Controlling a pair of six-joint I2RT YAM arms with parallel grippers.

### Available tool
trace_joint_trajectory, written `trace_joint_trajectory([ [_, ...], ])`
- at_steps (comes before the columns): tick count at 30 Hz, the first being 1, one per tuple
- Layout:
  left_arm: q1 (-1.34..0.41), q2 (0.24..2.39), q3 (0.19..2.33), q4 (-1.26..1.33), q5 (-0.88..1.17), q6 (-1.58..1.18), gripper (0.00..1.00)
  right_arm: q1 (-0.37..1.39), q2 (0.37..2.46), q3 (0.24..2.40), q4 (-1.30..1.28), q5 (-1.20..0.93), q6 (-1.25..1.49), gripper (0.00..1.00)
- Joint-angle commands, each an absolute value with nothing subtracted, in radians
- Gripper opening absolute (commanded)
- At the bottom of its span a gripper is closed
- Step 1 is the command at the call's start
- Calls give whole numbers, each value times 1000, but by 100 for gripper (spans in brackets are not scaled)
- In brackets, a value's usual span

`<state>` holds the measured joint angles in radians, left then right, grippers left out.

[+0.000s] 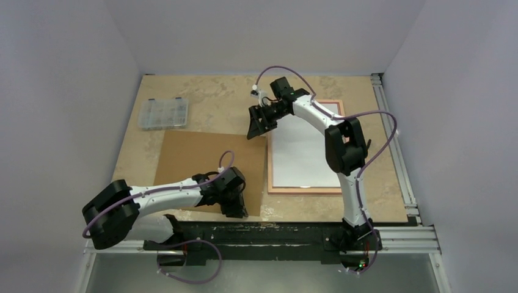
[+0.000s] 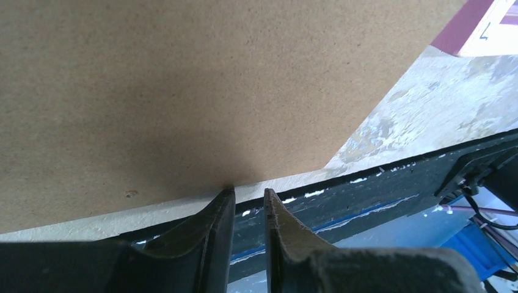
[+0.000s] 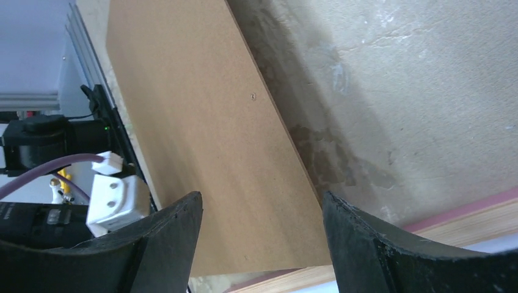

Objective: Put the photo into the frame
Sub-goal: Move the photo frame item to the photo frame.

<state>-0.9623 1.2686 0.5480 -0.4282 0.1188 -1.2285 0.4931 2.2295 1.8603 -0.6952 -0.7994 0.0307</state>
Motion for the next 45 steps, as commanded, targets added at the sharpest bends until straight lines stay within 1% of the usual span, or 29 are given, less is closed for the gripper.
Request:
trace_joint_trajectory([
  [1, -964, 1338, 581, -452, -62, -1146, 23, 536, 2135, 1788, -854, -953, 61, 70],
  [6, -986, 1369, 625, -462, -66, -1123, 23, 523, 2039, 1639, -819, -906, 76, 70],
  [9, -993, 1372, 640, -462, -69, -1107, 23, 501, 1942, 1509, -763, -898, 116, 70],
  [13, -1004, 1382, 662, -462, -67, -1086, 23, 458, 1841, 1392, -730, -841, 147, 70],
  [16, -1014, 1399, 678, -453, -65, -1077, 24, 429, 1780, 1335, -687, -708, 188, 72],
  [20, -1032, 1417, 701, -444, -63, -1070, 24, 406, 1705, 1291, -635, -471, 247, 77],
  [24, -1047, 1430, 719, -436, -67, -1065, 24, 387, 1619, 1231, -582, -357, 294, 82],
  [29, -1052, 1451, 738, -421, -59, -1059, 24, 365, 1506, 1137, -547, -255, 337, 84],
  [33, -1057, 1473, 753, -414, -53, -1055, 24, 332, 1376, 1034, -508, -149, 372, 86],
  [35, -1062, 1478, 755, -406, -51, -1058, 24, 309, 1325, 987, -492, -160, 382, 87],
  [38, -1069, 1482, 756, -398, -51, -1058, 24, 284, 1284, 915, -464, -250, 396, 87],
  [40, -1072, 1480, 757, -393, -52, -1059, 24, 264, 1274, 842, -426, -338, 412, 86],
  [42, -1072, 1480, 758, -386, -50, -1058, 24, 236, 1264, 763, -353, -473, 449, 85],
  [45, -1072, 1486, 762, -365, -40, -1054, 24, 204, 1254, 636, -187, -634, 533, 83],
])
